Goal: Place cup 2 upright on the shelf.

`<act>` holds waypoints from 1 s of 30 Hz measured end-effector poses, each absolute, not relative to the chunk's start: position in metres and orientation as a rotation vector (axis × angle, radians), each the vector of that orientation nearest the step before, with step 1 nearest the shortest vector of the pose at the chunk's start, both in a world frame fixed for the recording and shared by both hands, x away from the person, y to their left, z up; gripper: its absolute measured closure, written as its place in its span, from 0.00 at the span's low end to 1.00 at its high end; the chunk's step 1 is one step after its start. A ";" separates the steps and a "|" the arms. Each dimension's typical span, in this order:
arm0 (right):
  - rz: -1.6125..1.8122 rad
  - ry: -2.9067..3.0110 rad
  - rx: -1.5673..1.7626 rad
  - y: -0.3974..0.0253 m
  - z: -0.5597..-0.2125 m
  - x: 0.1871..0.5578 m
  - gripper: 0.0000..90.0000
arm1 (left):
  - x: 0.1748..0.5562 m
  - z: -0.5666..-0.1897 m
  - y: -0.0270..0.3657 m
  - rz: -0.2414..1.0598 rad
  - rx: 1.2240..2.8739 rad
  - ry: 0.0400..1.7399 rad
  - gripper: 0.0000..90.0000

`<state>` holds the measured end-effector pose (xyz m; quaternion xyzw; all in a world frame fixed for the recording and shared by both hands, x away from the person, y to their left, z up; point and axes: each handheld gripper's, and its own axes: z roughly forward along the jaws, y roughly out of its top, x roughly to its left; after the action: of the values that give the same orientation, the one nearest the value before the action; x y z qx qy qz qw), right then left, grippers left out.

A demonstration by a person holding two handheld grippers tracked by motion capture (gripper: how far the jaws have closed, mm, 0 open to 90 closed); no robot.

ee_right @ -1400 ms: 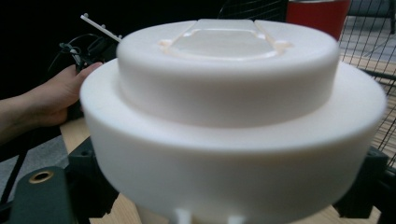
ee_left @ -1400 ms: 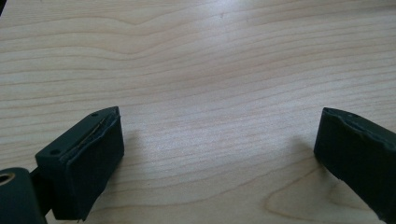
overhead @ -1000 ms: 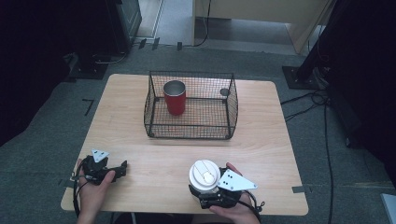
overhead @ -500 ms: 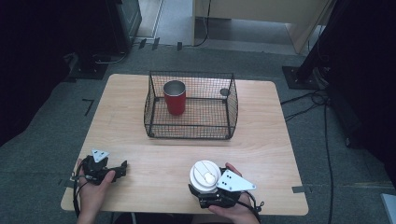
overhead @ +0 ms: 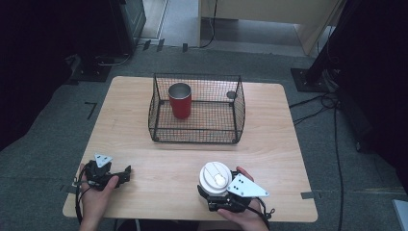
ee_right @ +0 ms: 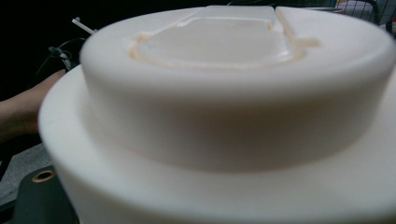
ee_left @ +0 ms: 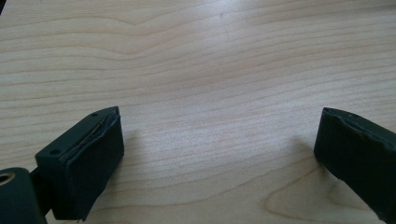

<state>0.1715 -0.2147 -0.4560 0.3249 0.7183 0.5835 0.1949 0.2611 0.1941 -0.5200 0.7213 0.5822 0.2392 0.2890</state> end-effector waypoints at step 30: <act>1.646 1.927 0.888 -0.209 -0.413 0.188 0.17 | 0.261 -0.520 0.194 0.638 1.925 1.553 0.02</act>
<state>0.1883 -0.2087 -0.4125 0.3222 0.6988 0.5972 0.2261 0.2611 0.1940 -0.5200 0.7213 0.5821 0.2391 0.2893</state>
